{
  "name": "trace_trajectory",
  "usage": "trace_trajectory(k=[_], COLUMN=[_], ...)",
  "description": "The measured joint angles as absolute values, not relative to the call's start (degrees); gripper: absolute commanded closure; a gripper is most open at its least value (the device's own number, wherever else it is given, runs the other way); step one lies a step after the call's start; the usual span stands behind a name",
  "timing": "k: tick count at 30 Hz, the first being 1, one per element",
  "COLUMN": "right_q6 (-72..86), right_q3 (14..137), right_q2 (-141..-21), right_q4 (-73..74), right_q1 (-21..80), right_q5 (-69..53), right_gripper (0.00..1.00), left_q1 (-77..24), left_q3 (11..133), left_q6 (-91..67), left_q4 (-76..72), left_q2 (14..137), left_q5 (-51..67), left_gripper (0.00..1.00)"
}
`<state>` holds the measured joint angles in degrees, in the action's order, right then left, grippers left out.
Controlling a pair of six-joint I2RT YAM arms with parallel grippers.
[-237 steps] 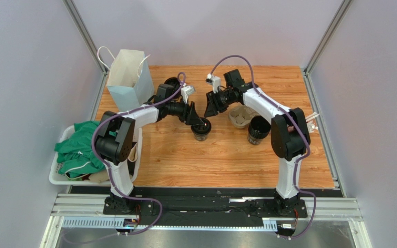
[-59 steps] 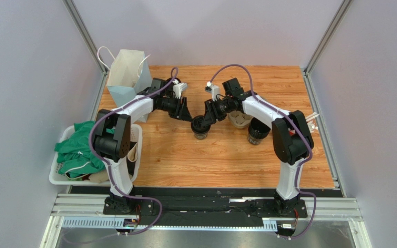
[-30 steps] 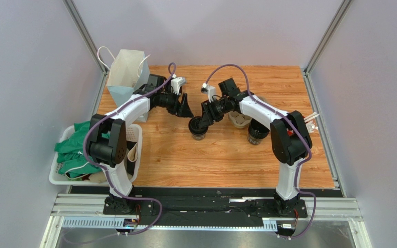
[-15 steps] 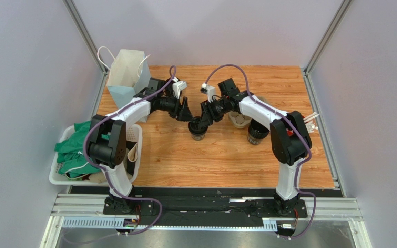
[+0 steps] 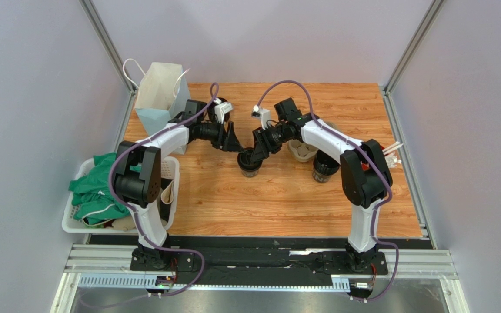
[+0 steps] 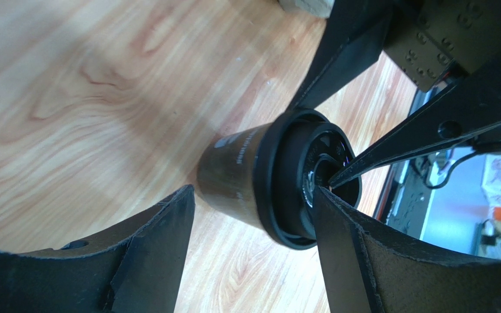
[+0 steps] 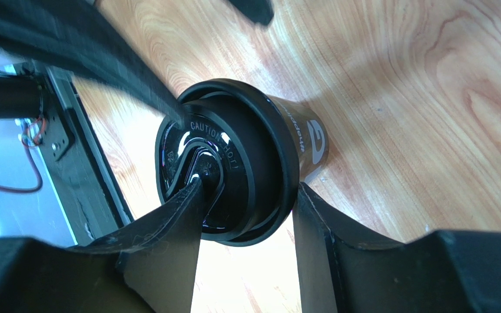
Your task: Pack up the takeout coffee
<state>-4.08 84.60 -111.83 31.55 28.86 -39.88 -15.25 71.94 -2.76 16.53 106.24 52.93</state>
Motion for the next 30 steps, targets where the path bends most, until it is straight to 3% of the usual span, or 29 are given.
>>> trace_trajectory(k=[14,30], right_q6=[-23.90,-29.91], right_q3=[102.72,103.90], right_q2=[-121.47,-127.63], right_q4=[53.76,61.95], right_q1=[29.17,29.17], right_q5=[-43.51,-39.44], right_gripper=[0.49,0.50], left_q1=[-11.49,-12.29], left_q3=[71.94,72.79], left_q6=[-4.71,-2.66], left_q4=[14.48,17.26], left_q2=[106.24,107.63], left_q5=[56.71,56.47], left_gripper=[0.27,0.29])
